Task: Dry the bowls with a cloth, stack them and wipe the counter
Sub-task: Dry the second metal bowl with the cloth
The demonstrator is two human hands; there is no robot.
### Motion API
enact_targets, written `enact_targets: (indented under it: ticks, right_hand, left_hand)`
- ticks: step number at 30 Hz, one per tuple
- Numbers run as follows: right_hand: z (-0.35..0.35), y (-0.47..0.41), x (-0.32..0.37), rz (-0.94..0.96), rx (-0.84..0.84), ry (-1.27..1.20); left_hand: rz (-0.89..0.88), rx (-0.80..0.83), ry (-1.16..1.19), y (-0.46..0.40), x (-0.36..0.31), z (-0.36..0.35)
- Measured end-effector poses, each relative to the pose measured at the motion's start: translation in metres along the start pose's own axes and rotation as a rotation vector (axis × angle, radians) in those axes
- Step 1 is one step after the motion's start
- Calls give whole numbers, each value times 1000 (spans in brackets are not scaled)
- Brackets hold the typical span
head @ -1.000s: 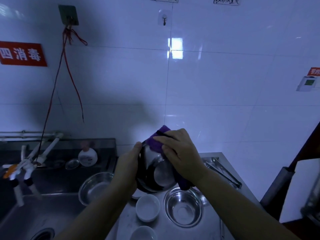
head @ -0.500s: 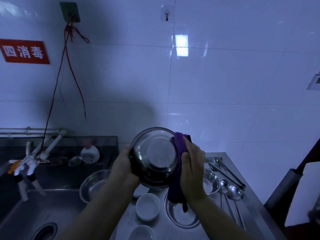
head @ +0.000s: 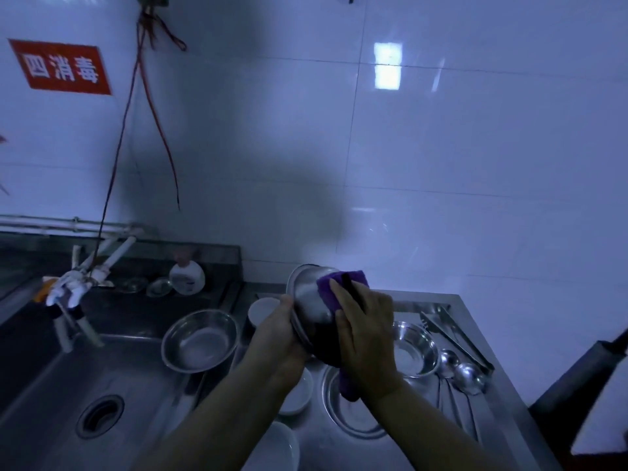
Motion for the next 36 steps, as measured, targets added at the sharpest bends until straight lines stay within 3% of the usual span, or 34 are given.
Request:
enact_targets:
  ticks: [5, 13, 21, 24, 28, 31, 36]
  right_hand:
    - [-27, 15, 26, 278, 127, 66]
    - [-51, 59, 22, 500, 189, -8]
    - [-64, 86, -8, 492, 198, -136]
    - [-80, 86, -21, 388, 270, -140]
    - [-99, 81, -41, 183, 366, -138]
    - [-107, 78, -46, 118, 363, -120]
    - [-123, 75, -52, 20, 421, -40]
  left_hand:
    - [-43, -69, -64, -3, 2, 13]
    - [-43, -270, 56, -12, 6, 51]
    - [-112, -359, 60, -18, -6, 87]
    - [-213, -405, 6, -16, -31, 106]
    - [-369, -606, -161, -5, -83, 161]
    - [-432, -732, -446, 0, -124, 185]
    - [-482, -648, -1004, -32, -167, 195]
Point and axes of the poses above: each hand's wrist, its own y-axis away from the middle knuckle, its own z-axis out of the back of the hand, x = y × z, the point moved 10 cm from there along -y, towards the middle knuckle, and after that the axes turned 3 degrees about x, right-handed, at the moved point
